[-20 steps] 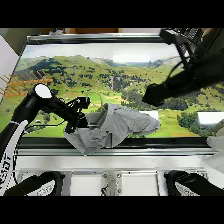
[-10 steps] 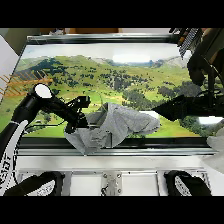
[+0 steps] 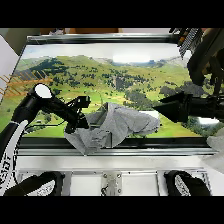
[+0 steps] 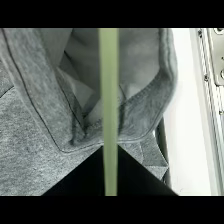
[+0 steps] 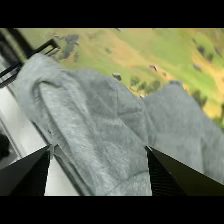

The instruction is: Fold the clothes and pants, and hang the long-sleeved shirts on hangers.

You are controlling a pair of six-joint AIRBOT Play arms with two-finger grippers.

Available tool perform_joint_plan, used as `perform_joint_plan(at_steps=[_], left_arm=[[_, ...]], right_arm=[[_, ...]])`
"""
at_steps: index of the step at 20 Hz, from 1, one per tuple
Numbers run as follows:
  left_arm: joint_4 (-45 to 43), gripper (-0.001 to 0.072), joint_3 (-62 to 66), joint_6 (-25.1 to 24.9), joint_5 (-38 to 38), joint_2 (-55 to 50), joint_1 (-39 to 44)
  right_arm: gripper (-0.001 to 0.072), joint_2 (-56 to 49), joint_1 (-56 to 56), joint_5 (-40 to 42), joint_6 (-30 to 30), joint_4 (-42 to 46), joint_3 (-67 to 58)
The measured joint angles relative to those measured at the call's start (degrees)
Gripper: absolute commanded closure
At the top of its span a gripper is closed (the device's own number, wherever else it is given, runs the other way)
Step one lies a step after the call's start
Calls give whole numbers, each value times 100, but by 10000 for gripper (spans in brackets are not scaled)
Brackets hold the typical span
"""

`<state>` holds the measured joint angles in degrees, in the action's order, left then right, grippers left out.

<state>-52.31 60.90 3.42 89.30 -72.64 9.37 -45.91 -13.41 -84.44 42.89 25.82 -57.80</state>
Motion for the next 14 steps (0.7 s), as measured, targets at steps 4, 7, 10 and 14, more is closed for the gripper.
perform_joint_plan(at_steps=[4, 7, 10, 14], left_arm=[[-4, 696, 0, 0, 72, 0, 0], [-9, 696, 0, 0, 96, 0, 0], [-9, 696, 0, 0, 107, 0, 0], [-9, 696, 0, 0, 111, 0, 0]], right_arm=[[65, -63, -76, -391, -1552, -348, 144], [65, -229, -402, -844, -2577, -564, 555], [65, -450, -1005, -1196, -3582, -990, 1117], [66, -638, -1403, -1425, -4710, -1287, 1886]])
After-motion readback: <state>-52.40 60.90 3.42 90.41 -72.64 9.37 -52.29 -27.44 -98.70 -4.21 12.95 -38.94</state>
